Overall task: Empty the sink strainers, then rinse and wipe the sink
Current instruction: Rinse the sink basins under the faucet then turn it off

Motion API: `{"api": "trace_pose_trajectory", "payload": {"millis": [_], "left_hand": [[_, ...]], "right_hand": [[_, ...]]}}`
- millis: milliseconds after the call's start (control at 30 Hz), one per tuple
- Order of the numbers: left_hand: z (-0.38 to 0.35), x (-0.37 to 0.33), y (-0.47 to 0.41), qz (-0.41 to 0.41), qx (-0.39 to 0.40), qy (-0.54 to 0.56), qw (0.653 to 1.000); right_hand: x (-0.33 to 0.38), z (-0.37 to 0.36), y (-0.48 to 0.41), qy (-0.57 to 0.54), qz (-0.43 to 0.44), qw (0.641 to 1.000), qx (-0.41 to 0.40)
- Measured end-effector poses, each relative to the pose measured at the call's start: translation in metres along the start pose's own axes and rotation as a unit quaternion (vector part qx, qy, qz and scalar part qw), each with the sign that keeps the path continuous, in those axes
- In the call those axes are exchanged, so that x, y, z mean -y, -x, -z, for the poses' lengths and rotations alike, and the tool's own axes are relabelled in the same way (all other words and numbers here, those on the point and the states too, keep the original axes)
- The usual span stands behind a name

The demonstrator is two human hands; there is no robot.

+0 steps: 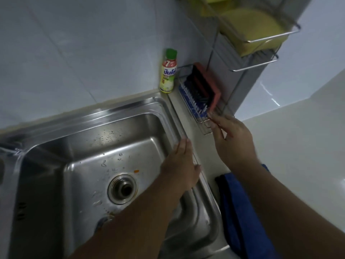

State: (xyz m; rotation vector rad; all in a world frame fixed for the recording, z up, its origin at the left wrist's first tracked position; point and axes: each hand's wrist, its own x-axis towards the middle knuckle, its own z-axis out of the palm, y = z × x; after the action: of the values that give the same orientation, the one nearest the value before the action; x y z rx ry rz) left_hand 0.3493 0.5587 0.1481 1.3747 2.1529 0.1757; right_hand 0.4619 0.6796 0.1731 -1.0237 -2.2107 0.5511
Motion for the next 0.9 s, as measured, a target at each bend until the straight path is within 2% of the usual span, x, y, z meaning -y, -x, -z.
{"api": "trace_pose_trajectory", "payload": {"millis": [133, 300, 467, 533, 600, 733, 833, 900], "left_hand": [[-0.01, 0.001, -0.002, 0.008, -0.005, -0.023, 1.0], [-0.01, 0.003, -0.001, 0.012, -0.019, -0.015, 1.0], [-0.012, 0.005, -0.002, 0.019, -0.019, -0.011, 1.0], [-0.012, 0.005, -0.003, 0.021, -0.017, -0.016, 1.0], [-0.01, 0.004, -0.004, 0.026, -0.005, -0.018, 0.999], [0.003, 0.007, -0.004, 0.015, 0.028, -0.012, 0.999], [0.02, 0.026, 0.016, 0.039, -0.039, 0.002, 0.998], [0.029, 0.055, 0.048, 0.062, -0.104, 0.008, 0.993]], "right_hand": [[-0.013, -0.011, -0.009, 0.071, -0.012, 0.996, 0.059], [-0.014, -0.015, -0.025, 0.089, -0.042, 0.986, 0.136], [-0.013, -0.009, -0.026, 0.13, -0.059, 0.96, 0.243], [-0.008, -0.004, -0.022, 0.117, -0.067, 0.961, 0.24], [0.002, 0.005, -0.012, 0.087, -0.063, 0.974, 0.2], [0.04, 0.014, 0.022, 0.06, -0.013, 0.988, 0.139], [0.073, 0.005, 0.04, 0.054, 0.035, 0.986, 0.151], [0.098, -0.009, 0.05, 0.048, 0.064, 0.977, 0.196]]}}
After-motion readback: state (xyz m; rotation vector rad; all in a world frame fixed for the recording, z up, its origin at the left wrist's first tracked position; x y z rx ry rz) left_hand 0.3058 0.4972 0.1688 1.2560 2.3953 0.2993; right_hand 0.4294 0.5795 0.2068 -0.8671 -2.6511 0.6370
